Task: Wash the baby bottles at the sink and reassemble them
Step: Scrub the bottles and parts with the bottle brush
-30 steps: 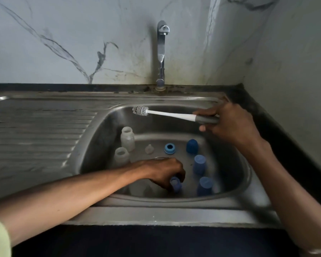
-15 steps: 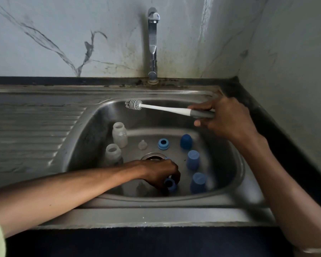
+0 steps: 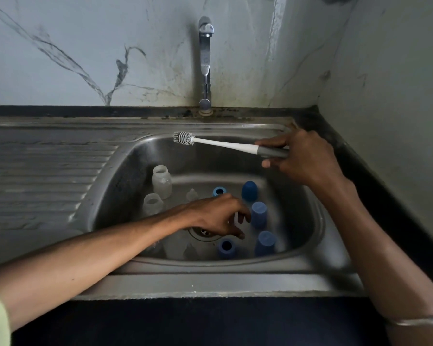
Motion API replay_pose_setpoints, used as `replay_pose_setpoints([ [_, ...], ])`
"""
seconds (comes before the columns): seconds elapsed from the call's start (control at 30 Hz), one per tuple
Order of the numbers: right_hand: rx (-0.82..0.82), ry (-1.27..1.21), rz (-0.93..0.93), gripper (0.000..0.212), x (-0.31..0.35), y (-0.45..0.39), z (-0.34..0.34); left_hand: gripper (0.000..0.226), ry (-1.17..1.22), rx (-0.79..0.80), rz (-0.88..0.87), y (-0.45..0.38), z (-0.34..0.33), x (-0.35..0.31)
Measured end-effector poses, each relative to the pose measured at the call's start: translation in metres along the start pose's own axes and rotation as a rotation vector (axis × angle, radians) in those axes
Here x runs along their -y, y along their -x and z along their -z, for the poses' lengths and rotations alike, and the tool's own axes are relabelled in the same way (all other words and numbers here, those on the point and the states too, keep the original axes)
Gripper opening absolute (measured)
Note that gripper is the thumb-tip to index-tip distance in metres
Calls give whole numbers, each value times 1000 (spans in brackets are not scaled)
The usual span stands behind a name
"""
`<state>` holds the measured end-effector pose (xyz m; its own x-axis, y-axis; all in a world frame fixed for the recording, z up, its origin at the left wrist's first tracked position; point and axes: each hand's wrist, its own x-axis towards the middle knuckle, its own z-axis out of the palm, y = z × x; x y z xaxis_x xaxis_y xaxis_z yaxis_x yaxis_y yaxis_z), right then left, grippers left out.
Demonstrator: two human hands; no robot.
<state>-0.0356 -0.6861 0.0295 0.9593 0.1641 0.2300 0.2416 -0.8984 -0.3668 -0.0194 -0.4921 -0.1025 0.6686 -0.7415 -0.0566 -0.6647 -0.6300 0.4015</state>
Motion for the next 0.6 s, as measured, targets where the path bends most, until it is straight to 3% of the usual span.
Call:
replay_pose_setpoints([
  [0.17,-4,-30,10,47,0,0,1,61,-46,-26,-78,-9,-6,-20],
  [0.33,-7,-23,7,46,-2,-1,1,74,-115,110,-135,-21,-11,-32],
  [0.47,-4,-43,-7,46,-8,-6,-3,65,-145,193,-189,-30,-16,-33],
  [0.6,7,-40,-11,46,-10,-8,-5,52,-70,140,-157,-33,-19,-28],
])
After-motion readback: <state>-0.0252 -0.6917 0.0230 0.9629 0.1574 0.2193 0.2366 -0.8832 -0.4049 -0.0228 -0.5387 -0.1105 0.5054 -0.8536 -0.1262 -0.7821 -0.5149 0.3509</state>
